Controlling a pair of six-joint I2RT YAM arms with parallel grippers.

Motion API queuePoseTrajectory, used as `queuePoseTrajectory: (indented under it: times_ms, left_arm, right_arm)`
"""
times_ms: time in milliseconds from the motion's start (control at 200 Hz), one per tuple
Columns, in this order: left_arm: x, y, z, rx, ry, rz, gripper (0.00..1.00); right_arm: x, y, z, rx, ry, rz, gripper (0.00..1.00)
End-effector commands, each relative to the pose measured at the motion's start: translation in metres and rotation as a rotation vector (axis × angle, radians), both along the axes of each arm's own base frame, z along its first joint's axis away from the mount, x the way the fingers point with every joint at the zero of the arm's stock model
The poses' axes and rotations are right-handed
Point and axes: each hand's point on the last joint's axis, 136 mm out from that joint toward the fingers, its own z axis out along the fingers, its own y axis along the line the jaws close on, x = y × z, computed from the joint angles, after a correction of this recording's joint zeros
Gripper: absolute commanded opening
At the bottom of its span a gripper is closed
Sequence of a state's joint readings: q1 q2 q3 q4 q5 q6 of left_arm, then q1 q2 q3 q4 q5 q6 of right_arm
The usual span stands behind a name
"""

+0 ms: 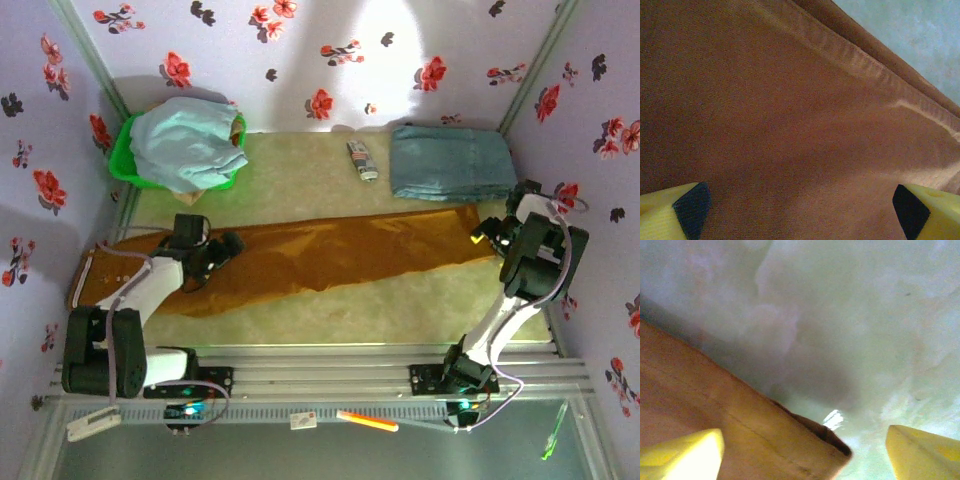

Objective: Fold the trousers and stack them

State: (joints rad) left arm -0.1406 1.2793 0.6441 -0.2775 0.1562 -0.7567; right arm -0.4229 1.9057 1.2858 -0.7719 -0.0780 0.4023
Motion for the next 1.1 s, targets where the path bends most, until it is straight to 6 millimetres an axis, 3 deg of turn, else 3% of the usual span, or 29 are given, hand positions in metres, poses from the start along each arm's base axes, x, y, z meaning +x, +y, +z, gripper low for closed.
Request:
queuePoseTrajectory:
  times_ms: [0,60,175,330,705,890,1095]
  left_arm:
    - [-0.002,0.000,0.002,-0.014,-0.003,-0.002,0.97]
    - [-0.002,0.000,0.001,-0.016,-0.006,0.003,0.97]
    - [-0.003,0.000,0.000,-0.019,-0.002,0.007,0.97]
    - [-0.001,0.001,0.002,-0.010,-0.003,-0.002,0.97]
    - [0.010,-0.012,0.009,-0.020,-0.008,-0.043,0.97]
    - [0.014,-0.025,-0.008,-0.020,0.014,-0.062,0.97]
    - [0.019,-0.037,-0.033,0.007,0.062,-0.096,0.96]
  right_arm:
    - [0.013,0.013,-0.011,0.092,-0.023,-0.020,0.75]
    - [0.015,0.019,-0.016,0.126,-0.027,-0.022,0.63]
    - [0.015,0.019,-0.015,0.130,-0.029,-0.045,0.26]
    - [0.017,0.011,0.002,0.081,-0.077,-0.075,0.00]
    - [-0.004,-0.036,0.081,-0.088,-0.274,-0.294,0.00]
    - [0.027,0.002,0.125,-0.015,-0.427,-0.185,0.00]
    - [0.057,0.097,0.187,0.013,-0.534,0.098,0.00]
